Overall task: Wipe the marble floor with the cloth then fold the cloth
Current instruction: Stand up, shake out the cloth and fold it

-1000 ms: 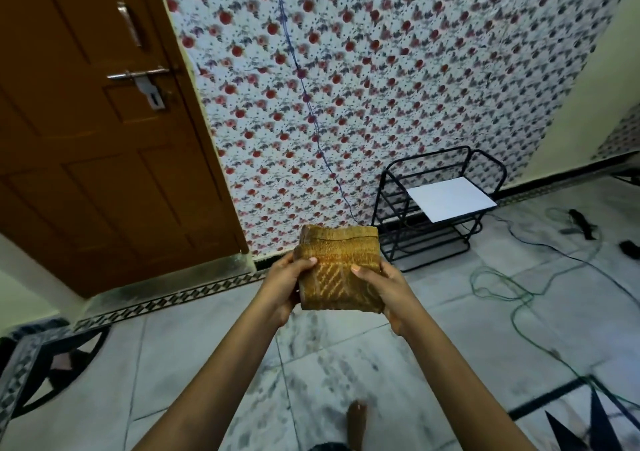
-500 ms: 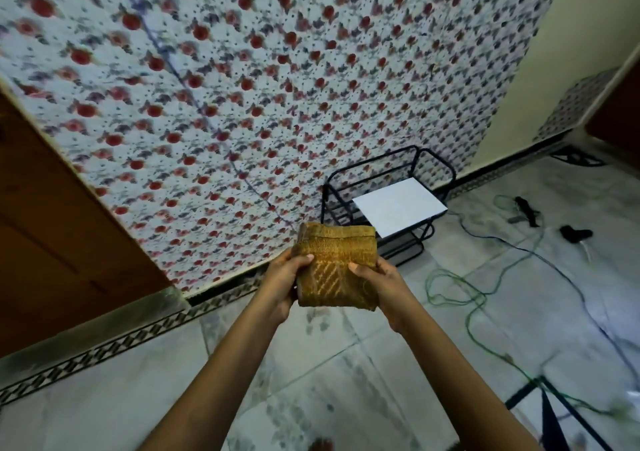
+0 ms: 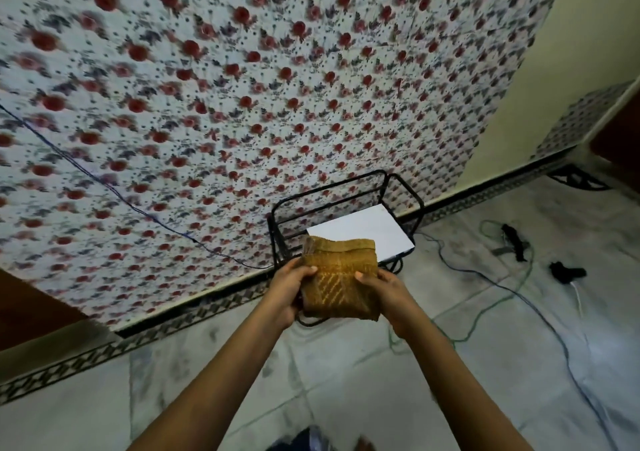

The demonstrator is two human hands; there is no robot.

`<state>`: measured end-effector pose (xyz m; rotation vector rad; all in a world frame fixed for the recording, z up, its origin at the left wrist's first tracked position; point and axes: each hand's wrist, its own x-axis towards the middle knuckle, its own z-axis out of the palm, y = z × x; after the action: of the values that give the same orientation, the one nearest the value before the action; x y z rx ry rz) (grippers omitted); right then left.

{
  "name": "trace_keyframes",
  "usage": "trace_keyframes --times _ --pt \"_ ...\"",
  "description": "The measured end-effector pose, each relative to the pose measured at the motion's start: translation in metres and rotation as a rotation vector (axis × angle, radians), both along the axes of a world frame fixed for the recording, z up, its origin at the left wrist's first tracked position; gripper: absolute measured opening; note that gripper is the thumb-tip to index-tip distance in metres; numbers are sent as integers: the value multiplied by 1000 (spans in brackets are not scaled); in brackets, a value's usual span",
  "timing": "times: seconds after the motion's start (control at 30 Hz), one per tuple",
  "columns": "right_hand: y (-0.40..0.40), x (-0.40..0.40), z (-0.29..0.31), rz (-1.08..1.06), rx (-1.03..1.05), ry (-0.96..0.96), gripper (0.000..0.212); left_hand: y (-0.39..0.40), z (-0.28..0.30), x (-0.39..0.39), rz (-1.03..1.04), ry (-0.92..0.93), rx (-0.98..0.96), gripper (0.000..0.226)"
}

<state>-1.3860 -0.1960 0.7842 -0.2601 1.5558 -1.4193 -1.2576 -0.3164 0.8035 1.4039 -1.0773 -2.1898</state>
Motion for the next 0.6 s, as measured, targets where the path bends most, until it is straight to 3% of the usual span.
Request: trace_keyframes --times 0.2,0.4,0.6 --pt "-44 -101 -20 58 33 -19 12 -41 -16 -91 62 -69 26 24" --pt "-117 -189 -67 45 79 -31 14 -114 -63 -178 80 -88 60 20" --pt "-195 -266 -125 32 260 -122 19 -174 -132 -258 209 -146 133 25"
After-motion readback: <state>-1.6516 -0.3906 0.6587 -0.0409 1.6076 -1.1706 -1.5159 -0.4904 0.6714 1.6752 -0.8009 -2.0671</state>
